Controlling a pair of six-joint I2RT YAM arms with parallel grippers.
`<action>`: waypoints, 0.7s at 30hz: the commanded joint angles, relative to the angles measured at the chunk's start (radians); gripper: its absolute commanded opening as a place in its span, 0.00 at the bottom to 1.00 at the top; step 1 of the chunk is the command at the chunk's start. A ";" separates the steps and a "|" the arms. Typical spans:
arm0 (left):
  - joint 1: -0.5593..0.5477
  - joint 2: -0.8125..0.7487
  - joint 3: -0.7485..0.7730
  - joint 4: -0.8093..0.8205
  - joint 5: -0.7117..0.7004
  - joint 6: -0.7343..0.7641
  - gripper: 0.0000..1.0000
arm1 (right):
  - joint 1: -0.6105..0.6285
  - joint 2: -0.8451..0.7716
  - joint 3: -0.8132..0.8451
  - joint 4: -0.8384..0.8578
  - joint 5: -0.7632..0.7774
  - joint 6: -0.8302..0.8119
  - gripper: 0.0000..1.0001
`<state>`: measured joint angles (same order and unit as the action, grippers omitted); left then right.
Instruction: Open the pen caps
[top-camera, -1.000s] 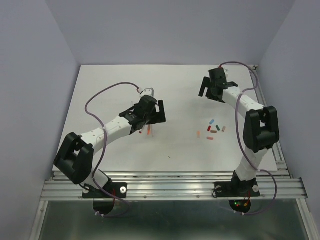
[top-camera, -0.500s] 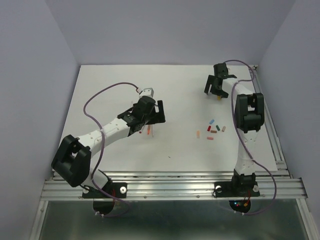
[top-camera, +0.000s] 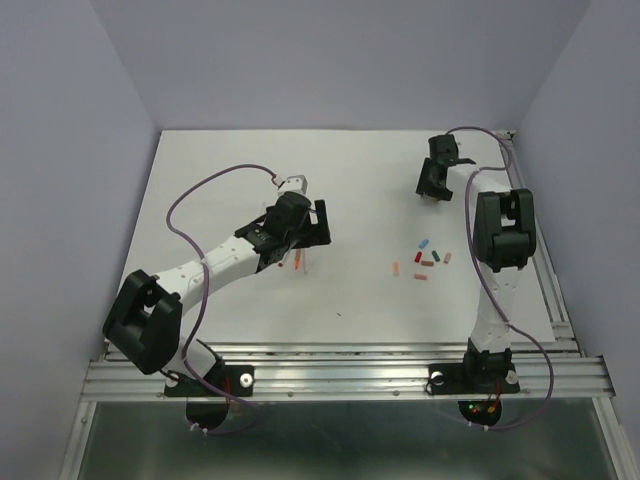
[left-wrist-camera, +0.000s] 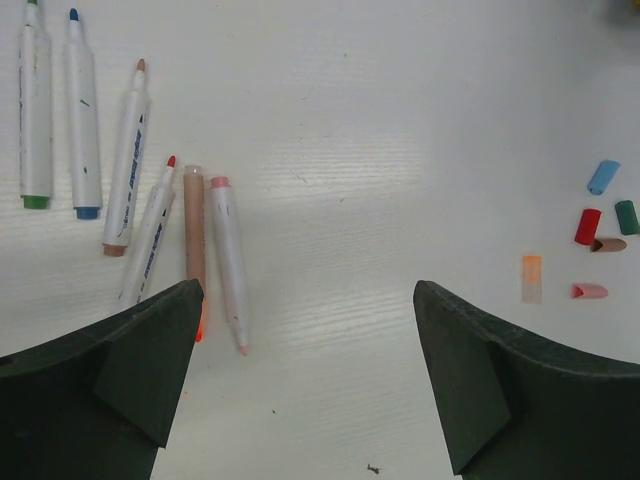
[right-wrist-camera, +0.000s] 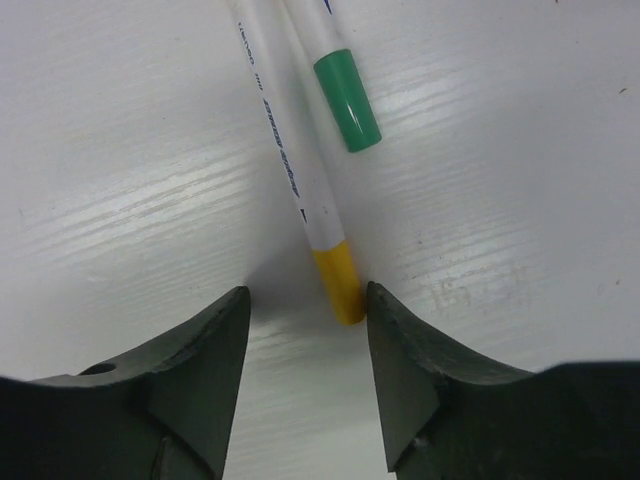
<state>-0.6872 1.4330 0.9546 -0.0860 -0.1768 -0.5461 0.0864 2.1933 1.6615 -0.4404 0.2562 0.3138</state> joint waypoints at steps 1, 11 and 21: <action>-0.003 -0.048 -0.023 0.045 -0.020 0.014 0.99 | 0.004 -0.010 -0.055 -0.034 0.022 -0.012 0.52; -0.003 -0.089 -0.045 0.055 -0.018 0.009 0.99 | 0.004 -0.013 -0.077 -0.001 -0.043 -0.062 0.27; -0.003 -0.132 -0.059 0.058 -0.015 -0.006 0.99 | 0.013 -0.148 -0.210 0.124 -0.328 -0.226 0.06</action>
<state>-0.6872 1.3544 0.9180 -0.0532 -0.1776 -0.5476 0.0906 2.1185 1.5219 -0.3202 0.0826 0.1711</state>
